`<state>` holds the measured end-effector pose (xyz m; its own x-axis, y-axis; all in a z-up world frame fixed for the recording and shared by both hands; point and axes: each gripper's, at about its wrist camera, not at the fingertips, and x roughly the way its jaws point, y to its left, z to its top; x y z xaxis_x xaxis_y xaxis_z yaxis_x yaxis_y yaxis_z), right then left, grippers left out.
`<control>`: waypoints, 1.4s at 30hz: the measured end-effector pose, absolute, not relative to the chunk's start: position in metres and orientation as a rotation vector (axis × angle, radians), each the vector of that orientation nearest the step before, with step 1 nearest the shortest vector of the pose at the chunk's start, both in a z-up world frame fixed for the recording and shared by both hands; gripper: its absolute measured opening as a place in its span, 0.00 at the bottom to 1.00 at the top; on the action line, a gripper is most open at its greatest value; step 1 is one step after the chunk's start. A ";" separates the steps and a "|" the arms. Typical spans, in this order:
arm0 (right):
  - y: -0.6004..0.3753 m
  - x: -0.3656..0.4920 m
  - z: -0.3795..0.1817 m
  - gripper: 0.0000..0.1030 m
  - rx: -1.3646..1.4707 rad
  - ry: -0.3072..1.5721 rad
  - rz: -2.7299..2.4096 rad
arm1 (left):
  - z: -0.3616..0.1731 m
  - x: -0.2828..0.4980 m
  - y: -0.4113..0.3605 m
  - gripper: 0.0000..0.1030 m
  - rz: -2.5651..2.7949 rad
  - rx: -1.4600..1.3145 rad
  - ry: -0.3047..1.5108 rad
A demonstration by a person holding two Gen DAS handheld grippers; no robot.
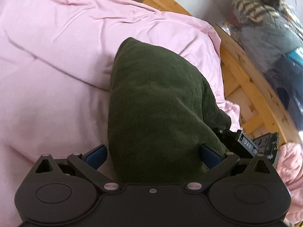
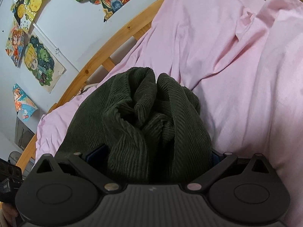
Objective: Fold large clothes
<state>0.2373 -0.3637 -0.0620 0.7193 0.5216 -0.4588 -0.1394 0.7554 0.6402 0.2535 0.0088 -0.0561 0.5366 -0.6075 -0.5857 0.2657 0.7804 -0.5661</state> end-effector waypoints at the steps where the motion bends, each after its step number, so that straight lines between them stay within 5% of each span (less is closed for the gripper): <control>1: -0.364 0.237 -0.062 0.99 0.615 0.672 0.390 | -0.054 0.254 0.005 0.99 -0.536 -0.423 0.858; 19: -0.361 0.234 -0.065 1.00 0.622 0.633 0.375 | -0.043 0.259 -0.009 0.99 -0.483 -0.342 0.934; 23: -0.359 0.235 -0.063 0.89 0.672 0.614 0.415 | -0.044 0.255 -0.007 0.98 -0.493 -0.358 0.904; 27: -0.351 0.228 -0.055 0.78 0.677 0.554 0.435 | -0.043 0.245 0.004 0.89 -0.508 -0.387 0.857; 35: -0.316 0.237 -0.007 0.76 0.687 0.408 0.522 | -0.016 0.239 0.034 0.78 -0.477 -0.361 0.820; 38: -0.284 0.250 0.008 0.76 0.636 0.374 0.588 | 0.004 0.236 0.045 0.62 -0.503 -0.310 0.710; 39: -0.267 0.255 0.013 0.76 0.589 0.367 0.619 | 0.013 0.235 0.045 0.50 -0.557 -0.301 0.661; 42: -0.228 0.258 0.030 0.77 0.378 0.357 0.596 | 0.034 0.237 0.032 0.53 -0.560 -0.220 0.609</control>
<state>0.2575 -0.2280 0.0296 0.7713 0.5995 -0.2138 -0.4717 0.7639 0.4404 0.2366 0.0323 0.0343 0.6782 -0.5572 -0.4791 0.4315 0.8297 -0.3542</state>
